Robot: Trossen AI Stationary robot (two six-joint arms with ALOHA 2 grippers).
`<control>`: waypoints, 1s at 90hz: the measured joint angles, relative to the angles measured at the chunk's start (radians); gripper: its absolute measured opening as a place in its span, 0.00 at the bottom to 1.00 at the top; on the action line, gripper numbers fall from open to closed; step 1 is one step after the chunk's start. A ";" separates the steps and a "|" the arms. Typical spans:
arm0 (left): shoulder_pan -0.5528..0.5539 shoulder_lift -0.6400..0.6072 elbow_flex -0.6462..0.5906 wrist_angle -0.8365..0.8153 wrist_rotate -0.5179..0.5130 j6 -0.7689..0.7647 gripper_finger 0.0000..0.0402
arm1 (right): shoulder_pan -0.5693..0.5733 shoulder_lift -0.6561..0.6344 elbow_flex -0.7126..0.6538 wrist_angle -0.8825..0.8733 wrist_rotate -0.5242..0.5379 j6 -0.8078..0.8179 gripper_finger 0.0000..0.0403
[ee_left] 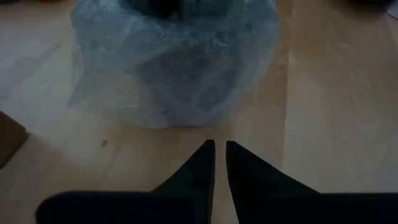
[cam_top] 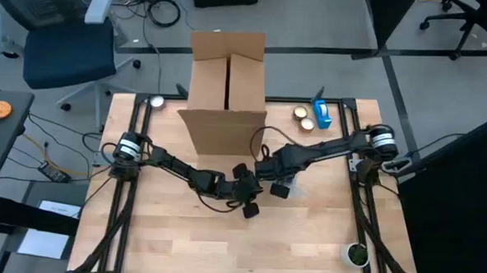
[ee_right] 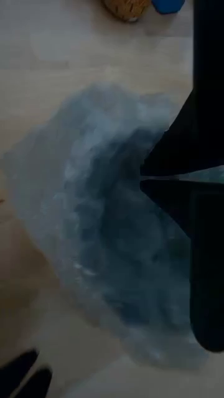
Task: Wrap mug
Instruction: Wrap the blue mug with bubble wrap
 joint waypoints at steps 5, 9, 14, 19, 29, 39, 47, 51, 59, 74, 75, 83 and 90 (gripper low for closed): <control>0.000 0.000 0.000 -0.010 0.003 0.005 0.06 | 0.004 0.040 0.003 0.004 0.005 -0.012 0.00; -0.001 0.002 -0.002 -0.017 0.005 0.004 0.06 | 0.007 0.067 0.005 0.004 0.005 -0.022 0.00; -0.001 0.004 -0.003 -0.028 0.011 0.005 0.06 | 0.012 0.096 0.006 0.007 0.002 -0.039 0.00; -0.001 0.005 -0.003 -0.036 0.011 0.005 0.06 | 0.016 0.109 0.006 0.009 -0.006 -0.054 0.00; -0.001 0.005 -0.003 -0.043 0.006 0.007 0.06 | 0.021 0.097 0.005 0.011 -0.015 -0.054 0.00; -0.001 0.004 -0.003 -0.036 -0.012 0.006 0.06 | 0.023 0.041 -0.003 -0.014 -0.035 -0.031 0.00; 0.000 -0.005 0.003 -0.020 -0.022 0.005 0.06 | 0.024 -0.031 -0.006 -0.022 -0.048 -0.007 0.00; 0.000 -0.006 0.004 -0.017 -0.024 0.005 0.06 | 0.025 -0.072 -0.004 -0.030 -0.048 0.011 0.00; -0.001 -0.002 0.002 -0.039 -0.023 0.016 0.06 | 0.020 -0.124 -0.002 -0.046 -0.041 0.045 0.00; -0.001 -0.006 0.001 -0.078 -0.021 0.057 0.06 | 0.017 -0.153 -0.002 -0.065 -0.011 0.087 0.00; -0.001 -0.006 0.001 -0.081 -0.020 0.057 0.06 | 0.017 -0.152 -0.004 -0.064 -0.010 0.087 0.00; -0.001 -0.013 0.001 -0.130 -0.017 0.059 0.06 | 0.017 -0.149 -0.045 -0.017 -0.008 0.087 0.00; -0.001 -0.031 0.001 -0.173 -0.017 0.074 0.06 | 0.017 -0.149 -0.111 0.040 -0.006 0.087 0.00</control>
